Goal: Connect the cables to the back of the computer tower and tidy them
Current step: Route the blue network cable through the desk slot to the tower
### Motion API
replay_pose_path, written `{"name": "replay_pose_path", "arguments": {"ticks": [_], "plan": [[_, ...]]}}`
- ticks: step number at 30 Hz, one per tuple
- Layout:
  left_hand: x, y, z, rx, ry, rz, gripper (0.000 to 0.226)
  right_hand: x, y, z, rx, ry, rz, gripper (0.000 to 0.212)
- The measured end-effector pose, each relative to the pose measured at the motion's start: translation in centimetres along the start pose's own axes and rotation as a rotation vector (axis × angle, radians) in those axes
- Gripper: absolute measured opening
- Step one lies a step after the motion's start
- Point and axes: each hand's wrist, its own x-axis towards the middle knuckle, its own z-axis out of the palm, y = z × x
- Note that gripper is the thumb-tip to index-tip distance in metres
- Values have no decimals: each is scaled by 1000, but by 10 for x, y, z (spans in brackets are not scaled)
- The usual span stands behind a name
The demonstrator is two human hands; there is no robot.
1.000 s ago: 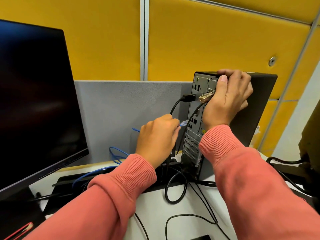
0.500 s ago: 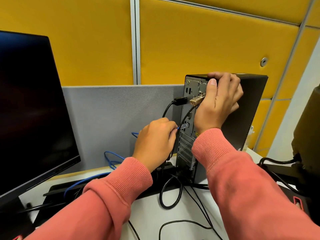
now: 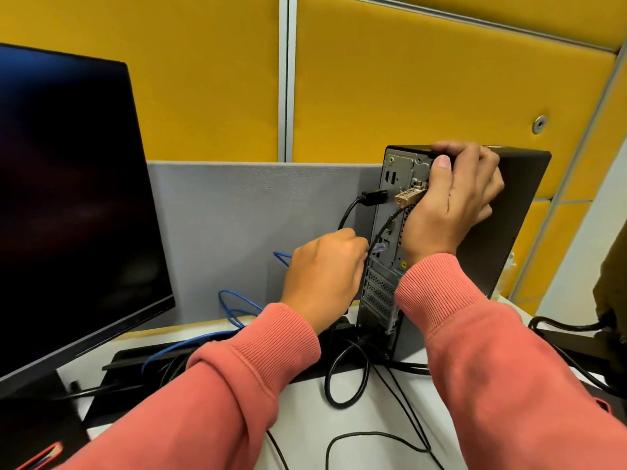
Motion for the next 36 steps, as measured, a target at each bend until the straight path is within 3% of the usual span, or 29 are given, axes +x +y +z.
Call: {"name": "replay_pose_path", "arguments": {"ticks": [7, 15, 20, 36], "plan": [[3, 2, 0, 148, -25, 22, 6, 0, 0, 0, 3, -4, -3, 24], [7, 7, 5, 241, -66, 44, 19, 1, -1, 0, -4, -4, -7, 24], [12, 6, 4, 212, -47, 48, 10, 1, -2, 0, 5, 1, -5, 24], [15, 10, 4, 123, -81, -43, 19, 0, -1, 2, -1, 4, -5, 23]]}}
